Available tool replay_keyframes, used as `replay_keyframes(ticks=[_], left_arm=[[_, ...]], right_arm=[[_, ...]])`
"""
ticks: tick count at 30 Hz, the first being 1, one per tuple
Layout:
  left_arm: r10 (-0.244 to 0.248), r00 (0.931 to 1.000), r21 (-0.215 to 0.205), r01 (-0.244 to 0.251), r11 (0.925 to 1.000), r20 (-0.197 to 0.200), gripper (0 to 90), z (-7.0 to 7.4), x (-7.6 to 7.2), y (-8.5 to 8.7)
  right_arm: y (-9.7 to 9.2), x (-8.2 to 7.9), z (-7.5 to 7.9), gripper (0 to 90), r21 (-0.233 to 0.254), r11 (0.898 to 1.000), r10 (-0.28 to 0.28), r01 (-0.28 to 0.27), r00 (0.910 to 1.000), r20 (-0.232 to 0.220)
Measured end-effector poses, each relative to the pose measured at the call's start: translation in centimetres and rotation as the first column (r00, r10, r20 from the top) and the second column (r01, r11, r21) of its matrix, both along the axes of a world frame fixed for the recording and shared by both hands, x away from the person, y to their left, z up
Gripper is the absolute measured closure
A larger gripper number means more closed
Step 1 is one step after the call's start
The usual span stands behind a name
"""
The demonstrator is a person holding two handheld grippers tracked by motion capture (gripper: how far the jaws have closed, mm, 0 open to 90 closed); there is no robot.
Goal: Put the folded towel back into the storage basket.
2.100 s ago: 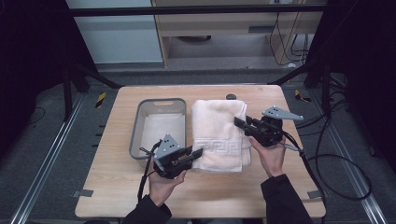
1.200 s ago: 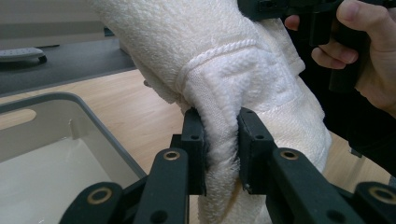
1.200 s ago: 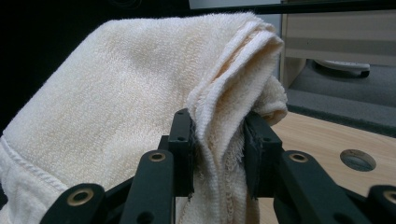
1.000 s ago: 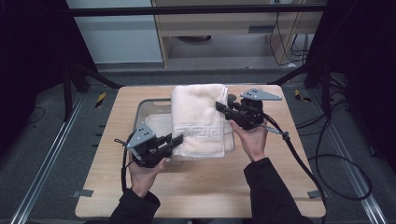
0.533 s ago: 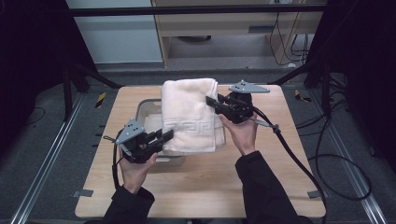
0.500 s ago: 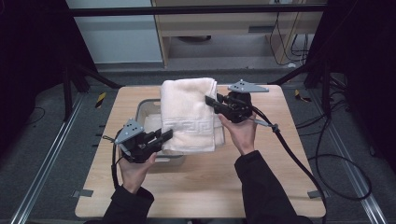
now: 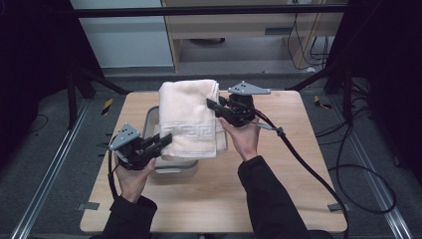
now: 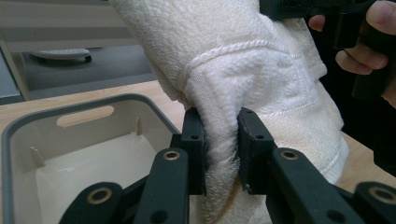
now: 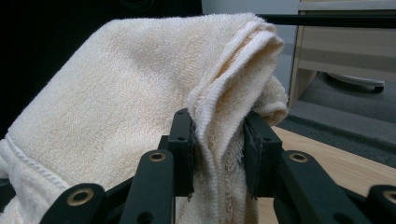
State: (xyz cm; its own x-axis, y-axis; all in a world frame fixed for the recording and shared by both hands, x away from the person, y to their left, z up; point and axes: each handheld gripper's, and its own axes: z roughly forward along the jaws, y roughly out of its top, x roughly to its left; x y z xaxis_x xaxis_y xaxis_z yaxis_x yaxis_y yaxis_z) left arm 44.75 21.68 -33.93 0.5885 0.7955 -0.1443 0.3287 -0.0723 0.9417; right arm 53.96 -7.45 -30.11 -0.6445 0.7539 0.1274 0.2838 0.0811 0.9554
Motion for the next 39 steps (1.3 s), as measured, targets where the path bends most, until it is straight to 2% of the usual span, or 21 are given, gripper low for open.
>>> replay_keyframes(ticks=[19, 39], left_arm=[[0.076, 0.9969, 0.011, -0.075, 0.9971, -0.024, 74.2, -0.3, 0.8, 2.5], [0.126, 0.9893, 0.044, -0.124, 0.9914, -0.073, 74.2, -1.8, 2.2, 4.7]], right_arm=[[3.5, 1.3, -0.3, 68.0, -0.015, 1.0, 0.008, -0.008, 1.0, 0.001], [6.4, 3.2, -2.1, 68.0, -0.033, 0.999, 0.017, -0.018, 0.9993, -0.033]])
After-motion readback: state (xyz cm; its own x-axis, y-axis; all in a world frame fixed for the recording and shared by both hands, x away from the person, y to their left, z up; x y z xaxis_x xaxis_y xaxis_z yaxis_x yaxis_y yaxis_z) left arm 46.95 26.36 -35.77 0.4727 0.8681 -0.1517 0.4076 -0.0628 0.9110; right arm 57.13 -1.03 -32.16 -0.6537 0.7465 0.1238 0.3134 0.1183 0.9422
